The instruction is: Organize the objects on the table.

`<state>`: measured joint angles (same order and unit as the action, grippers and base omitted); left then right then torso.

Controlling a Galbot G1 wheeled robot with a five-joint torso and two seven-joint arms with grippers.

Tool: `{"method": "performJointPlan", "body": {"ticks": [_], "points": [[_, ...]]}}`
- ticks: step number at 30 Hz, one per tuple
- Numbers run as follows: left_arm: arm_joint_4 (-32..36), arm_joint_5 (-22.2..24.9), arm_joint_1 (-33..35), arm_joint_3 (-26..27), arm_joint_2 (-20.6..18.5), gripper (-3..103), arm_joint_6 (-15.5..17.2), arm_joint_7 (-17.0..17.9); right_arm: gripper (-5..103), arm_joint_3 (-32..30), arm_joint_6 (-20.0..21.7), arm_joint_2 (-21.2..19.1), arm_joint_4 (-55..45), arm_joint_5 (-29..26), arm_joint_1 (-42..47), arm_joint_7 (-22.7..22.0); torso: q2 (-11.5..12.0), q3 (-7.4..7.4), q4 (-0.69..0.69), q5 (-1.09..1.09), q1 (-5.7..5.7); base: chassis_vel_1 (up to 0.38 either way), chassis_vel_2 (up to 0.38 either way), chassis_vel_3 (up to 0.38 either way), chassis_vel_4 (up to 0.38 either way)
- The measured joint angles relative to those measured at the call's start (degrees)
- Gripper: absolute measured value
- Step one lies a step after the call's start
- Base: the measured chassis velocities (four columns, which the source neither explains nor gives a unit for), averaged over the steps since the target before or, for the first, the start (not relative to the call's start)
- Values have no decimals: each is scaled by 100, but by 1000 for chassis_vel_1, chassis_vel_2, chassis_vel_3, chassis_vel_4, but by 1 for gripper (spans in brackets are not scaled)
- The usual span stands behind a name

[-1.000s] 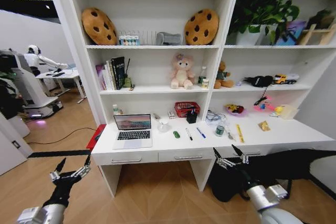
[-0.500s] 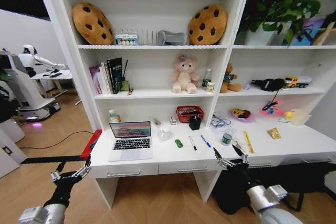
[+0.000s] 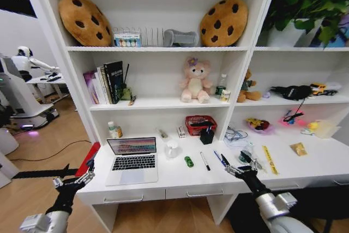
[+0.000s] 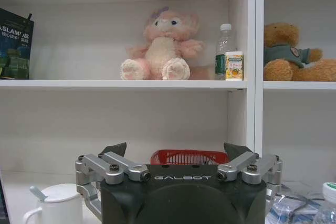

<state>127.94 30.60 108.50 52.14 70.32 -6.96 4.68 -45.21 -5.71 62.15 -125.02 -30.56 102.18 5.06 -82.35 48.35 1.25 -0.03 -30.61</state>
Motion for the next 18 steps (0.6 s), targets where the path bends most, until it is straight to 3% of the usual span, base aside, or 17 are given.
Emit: {"method": "performJointPlan", "body": {"ticks": [3, 5, 8, 11, 13, 16, 18], "points": [[5, 20, 17, 27, -3, 100, -5, 0, 100, 1, 0, 0, -34, 19, 27, 22, 0, 0, -3, 7, 0, -182, 203, 163, -181], [6, 41, 21, 36, -5, 100, -6, 0, 100, 2, -1, 3, -61, 28, 34, 27, 0, 0, 0, -2, 0, -189, 178, 208, -174], [3, 43, 10, 31, 3, 100, -6, 0, 100, 13, -1, 9, -70, 56, 30, 28, 0, 0, -1, 8, 0, -181, 180, 165, -177], [-10, 42, -10, 16, 18, 100, -6, 2, 100, 17, -3, 19, -81, 89, 27, 18, 0, 0, 0, -3, 0, -167, 160, 173, -147], [-16, 36, -29, -1, 30, 100, -7, 10, 100, 24, -4, 36, -81, 142, 18, -57, 1, 1, -3, 8, 0, -166, 185, 164, -160], [-18, 35, -39, -13, 31, 100, -4, 22, 100, 38, -6, 52, -79, 161, 1, -170, 0, 0, 0, -3, -1, -170, 165, 151, -157], [-16, 35, -40, -17, 31, 100, 6, 33, 100, 39, -6, 51, -72, 169, -7, -205, 2, 1, 0, 4, -3, -146, 136, 100, -130]]}}
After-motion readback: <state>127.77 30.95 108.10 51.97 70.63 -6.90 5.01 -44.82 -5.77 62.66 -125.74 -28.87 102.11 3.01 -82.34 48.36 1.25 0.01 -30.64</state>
